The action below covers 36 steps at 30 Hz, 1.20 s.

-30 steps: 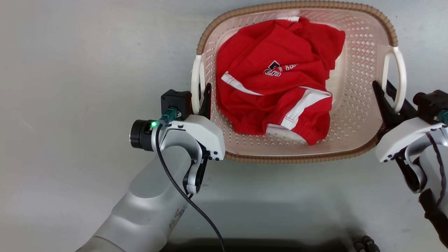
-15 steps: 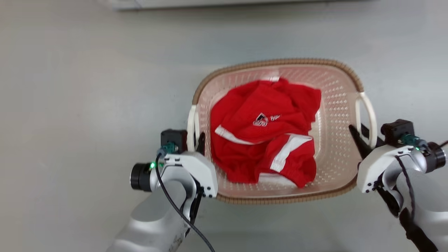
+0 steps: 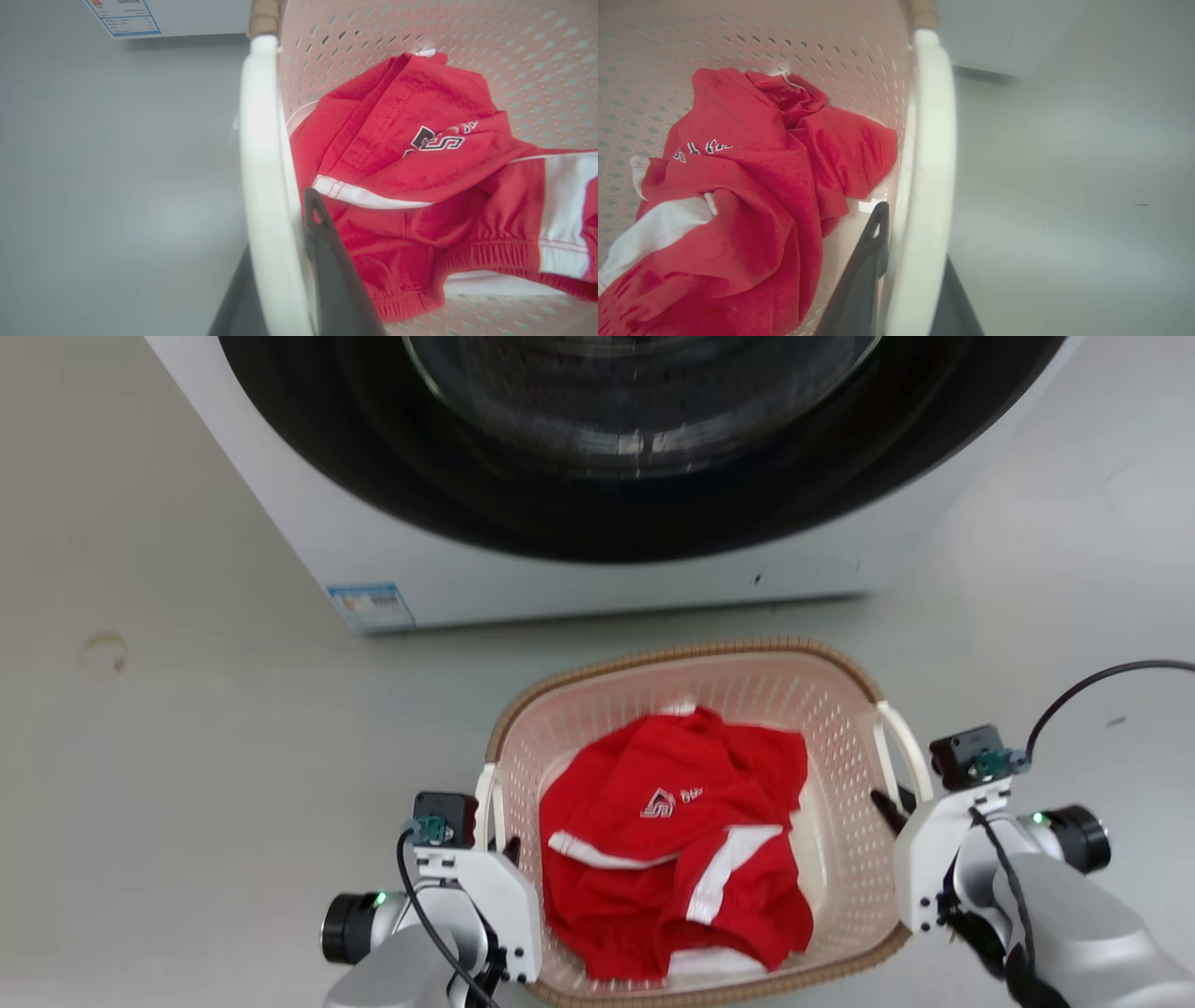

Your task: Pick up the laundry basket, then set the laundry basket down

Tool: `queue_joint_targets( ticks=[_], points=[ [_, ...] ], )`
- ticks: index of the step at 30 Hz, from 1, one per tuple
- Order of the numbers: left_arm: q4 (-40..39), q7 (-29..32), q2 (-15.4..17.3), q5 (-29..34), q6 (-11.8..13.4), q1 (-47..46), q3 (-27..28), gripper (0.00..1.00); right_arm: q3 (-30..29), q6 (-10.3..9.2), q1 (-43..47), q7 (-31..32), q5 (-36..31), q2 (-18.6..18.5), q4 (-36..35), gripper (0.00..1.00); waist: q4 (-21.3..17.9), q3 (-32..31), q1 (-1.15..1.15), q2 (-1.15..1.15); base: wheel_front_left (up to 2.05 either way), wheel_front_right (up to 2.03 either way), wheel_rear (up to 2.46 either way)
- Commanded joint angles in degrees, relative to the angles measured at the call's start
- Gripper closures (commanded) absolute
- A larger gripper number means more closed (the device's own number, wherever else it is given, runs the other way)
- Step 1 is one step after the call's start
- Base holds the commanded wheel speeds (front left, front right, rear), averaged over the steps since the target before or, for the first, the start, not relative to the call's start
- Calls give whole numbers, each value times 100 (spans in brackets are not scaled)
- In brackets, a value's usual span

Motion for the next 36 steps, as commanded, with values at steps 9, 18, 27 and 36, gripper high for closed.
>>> queue_joint_targets(
  ticks=[9, 18, 27, 36],
  points=[
    [358, 425, 254, -56, -482, 378, -212, 100, 603, -22, 375, 625, 512, -96, 112, 100, -254, -1968, 0, 0, 0, 0, 0],
    [541, 938, 260, -163, -725, 396, -291, 100, 1176, -22, 352, 1485, 1151, -89, -339, 100, -431, -2369, 0, 0, 0, 0, 0],
    [600, 930, 259, -174, -791, 369, -329, 100, 1422, -22, 310, 1579, 1443, -88, -334, 100, -454, -2440, 0, 0, 0, 0, 0],
    [647, 1016, 258, -203, -831, 371, -365, 100, 1620, -22, 239, 1535, 1674, -88, -272, 100, -447, -2457, 0, 0, 0, 0, 0]
  ],
)
